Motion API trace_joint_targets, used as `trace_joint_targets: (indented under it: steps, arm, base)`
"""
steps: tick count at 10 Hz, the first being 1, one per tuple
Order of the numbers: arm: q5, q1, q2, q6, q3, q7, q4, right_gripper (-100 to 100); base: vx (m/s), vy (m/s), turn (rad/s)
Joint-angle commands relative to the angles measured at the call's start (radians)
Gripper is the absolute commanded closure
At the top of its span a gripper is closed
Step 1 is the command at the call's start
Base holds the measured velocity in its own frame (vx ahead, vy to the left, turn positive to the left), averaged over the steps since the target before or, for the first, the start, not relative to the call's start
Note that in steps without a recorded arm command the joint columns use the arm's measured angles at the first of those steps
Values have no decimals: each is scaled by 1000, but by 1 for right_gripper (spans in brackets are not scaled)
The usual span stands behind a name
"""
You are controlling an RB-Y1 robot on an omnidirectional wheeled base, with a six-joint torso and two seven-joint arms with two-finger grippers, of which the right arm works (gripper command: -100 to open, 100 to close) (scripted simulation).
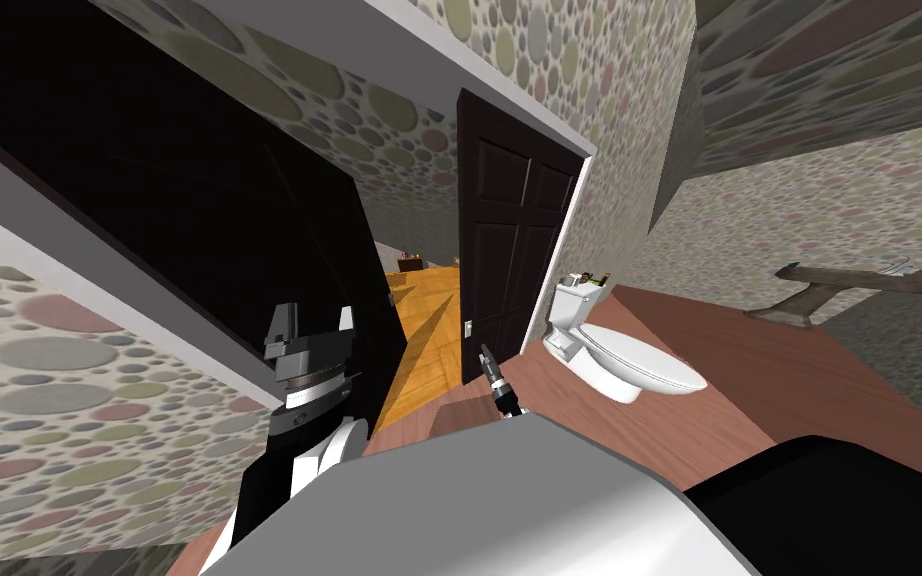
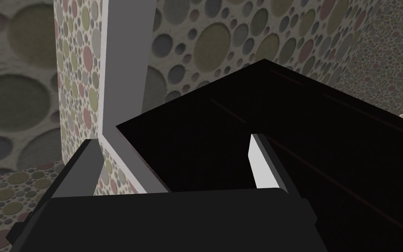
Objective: Push the door open
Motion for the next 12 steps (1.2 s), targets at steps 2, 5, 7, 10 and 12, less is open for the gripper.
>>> trace_joint_targets:
  steps: [2, 5, 7, 10, 12]
  arm:
    - [-1, -15, 3, -6, 16, 1, 69, -100]
    - [-2, -35, 7, -16, 29, 2, 140, -100]
    - [-2, -45, 10, -21, 36, 3, 178, -100]
    - [-4, -50, 10, -27, 34, 7, 195, -100]
    - [-5, -55, 9, -31, 30, 9, 204, -100]
  base:
    - [98, -99, 81]
    - [104, -94, 56]
    - [104, -94, 48]
    - [80, -52, 29]
    - [179, 24, 25]
